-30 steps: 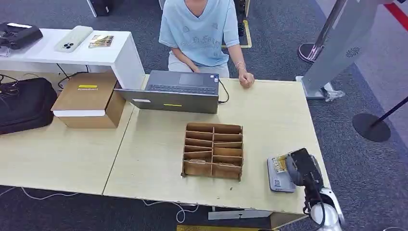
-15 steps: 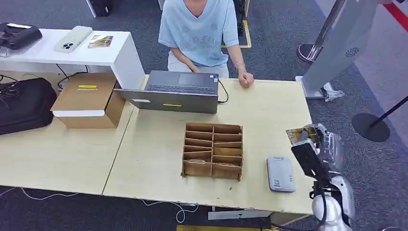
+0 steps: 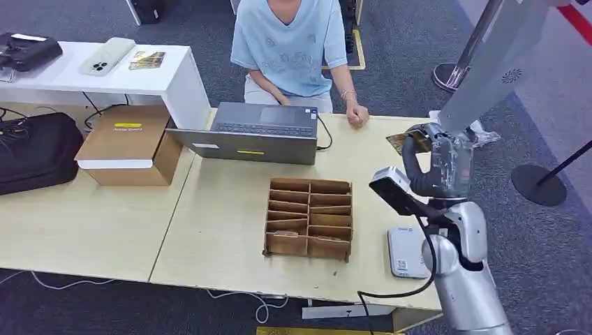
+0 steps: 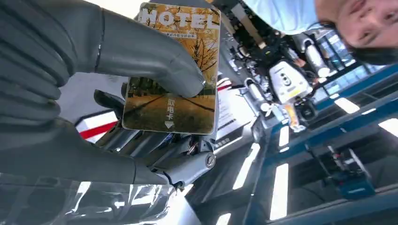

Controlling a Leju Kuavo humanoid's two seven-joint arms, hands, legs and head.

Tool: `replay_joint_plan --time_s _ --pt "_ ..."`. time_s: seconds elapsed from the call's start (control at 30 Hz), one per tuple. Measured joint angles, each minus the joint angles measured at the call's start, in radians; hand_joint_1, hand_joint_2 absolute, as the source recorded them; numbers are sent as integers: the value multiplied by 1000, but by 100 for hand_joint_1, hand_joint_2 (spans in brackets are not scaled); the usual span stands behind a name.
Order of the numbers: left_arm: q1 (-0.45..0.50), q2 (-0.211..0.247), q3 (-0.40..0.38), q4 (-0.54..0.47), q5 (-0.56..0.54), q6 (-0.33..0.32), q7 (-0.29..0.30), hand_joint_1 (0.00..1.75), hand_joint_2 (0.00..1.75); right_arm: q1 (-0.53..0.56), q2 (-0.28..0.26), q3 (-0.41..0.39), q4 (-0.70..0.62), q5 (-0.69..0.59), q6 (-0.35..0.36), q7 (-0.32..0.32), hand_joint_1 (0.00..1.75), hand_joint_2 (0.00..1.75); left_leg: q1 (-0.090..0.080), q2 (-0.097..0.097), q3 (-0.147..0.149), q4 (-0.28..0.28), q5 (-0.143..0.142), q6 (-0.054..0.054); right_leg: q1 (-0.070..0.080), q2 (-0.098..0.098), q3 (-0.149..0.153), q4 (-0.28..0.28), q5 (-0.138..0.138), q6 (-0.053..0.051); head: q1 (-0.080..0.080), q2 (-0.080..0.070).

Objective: Pass the card to the sensor for recognition and then transmit it.

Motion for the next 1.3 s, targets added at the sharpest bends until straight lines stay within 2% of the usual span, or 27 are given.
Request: replay_joint_plan --time_s 0.1,0.27,0.37,0.47,0.67,0.9,1.13,1.3 --pt "0 0 1 0 -3 0 0 0 0 -102 0 51 75 -8 22 -4 175 175 0 2 -1 0 0 0 0 2 -1 1 1 -1 0 0" --pt "-6 1 5 0 -11 -5 -3 0 0 -317 10 159 237 -99 121 -110 175 175 0 2 0 0 2 -1 0 2 -1 2 2 -2 0 0" --pt "-7 1 9 0 -16 -6 -4 0 0 -438 31 219 346 -68 126 -111 175 175 0 2 0 0 2 -1 0 2 -2 2 2 -2 0 0" --pt "-7 2 11 0 -23 -10 -4 0 0 -548 58 279 456 -25 135 -84 175 175 0 2 0 0 3 -2 0 2 -2 3 2 -2 0 0" --pt "-8 5 15 0 -36 -23 -5 0 0 -706 111 361 645 3 207 -52 175 175 0 1 0 0 3 -3 0 2 -2 3 2 -2 0 0" --pt "-9 5 16 0 -39 -24 -5 0 0 -806 180 420 827 52 285 11 175 175 0 1 0 0 3 -2 0 2 -2 3 2 -2 0 0" --pt "-10 5 16 0 -54 -38 3 0 0 -888 249 446 992 41 409 103 175 175 0 1 0 0 3 -3 0 1 -2 3 2 -2 0 0" --pt "-11 5 17 0 -44 -38 6 0 0 -929 277 450 1058 38 423 137 175 175 0 1 0 0 3 -3 0 1 -2 3 2 -2 0 0"
